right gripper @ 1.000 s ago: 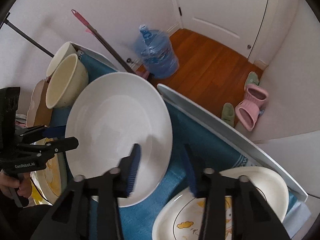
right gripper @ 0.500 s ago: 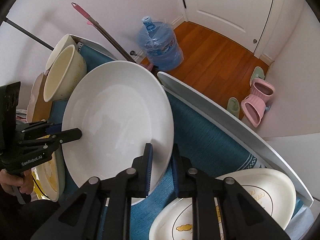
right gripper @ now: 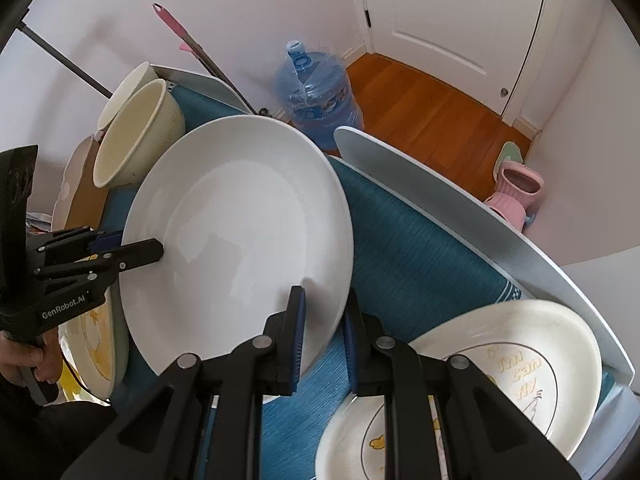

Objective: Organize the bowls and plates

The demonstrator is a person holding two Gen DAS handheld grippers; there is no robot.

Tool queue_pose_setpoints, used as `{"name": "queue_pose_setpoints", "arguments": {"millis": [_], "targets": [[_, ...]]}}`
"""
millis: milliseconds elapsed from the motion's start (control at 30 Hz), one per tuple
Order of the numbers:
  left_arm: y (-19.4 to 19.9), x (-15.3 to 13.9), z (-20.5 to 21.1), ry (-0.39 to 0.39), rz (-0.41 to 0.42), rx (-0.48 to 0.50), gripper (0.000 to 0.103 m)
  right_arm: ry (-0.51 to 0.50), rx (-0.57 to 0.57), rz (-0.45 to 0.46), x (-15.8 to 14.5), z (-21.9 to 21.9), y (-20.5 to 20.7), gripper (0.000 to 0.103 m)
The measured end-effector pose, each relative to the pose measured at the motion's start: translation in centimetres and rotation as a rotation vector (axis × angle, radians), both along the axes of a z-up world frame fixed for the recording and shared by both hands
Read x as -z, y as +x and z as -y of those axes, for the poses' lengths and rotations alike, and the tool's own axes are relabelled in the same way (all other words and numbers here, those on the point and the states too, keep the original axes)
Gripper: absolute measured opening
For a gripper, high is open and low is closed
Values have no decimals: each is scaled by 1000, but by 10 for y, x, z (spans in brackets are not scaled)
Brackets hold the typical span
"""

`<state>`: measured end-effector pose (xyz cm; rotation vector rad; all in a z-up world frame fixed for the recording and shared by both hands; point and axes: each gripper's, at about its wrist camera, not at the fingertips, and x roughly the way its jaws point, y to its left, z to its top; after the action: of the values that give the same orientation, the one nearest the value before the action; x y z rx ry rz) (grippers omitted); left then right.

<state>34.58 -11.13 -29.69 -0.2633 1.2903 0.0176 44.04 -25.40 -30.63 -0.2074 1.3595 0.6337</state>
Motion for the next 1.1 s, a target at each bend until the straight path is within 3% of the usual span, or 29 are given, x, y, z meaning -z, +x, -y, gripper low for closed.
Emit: {"name": "queue_pose_setpoints", "arguments": {"millis": [167,367,700,900,1100], "targets": [[-7,-13,16,8,26,6,21,9,10,30,-10,1,-8,16],[-25,-49,18,23,94,31,21,35,34,77,-43,3,-27,16],[-92,-111,-1,52,194,19,21,105,42,152,-103,-15,-86,16],[-135,-118,-23,63,187,53,21,126,68,155,-107,-39,-135,16],[-162,-93,-56,48,146,148,22,106,193,126,-88,-68,-190,16]]}}
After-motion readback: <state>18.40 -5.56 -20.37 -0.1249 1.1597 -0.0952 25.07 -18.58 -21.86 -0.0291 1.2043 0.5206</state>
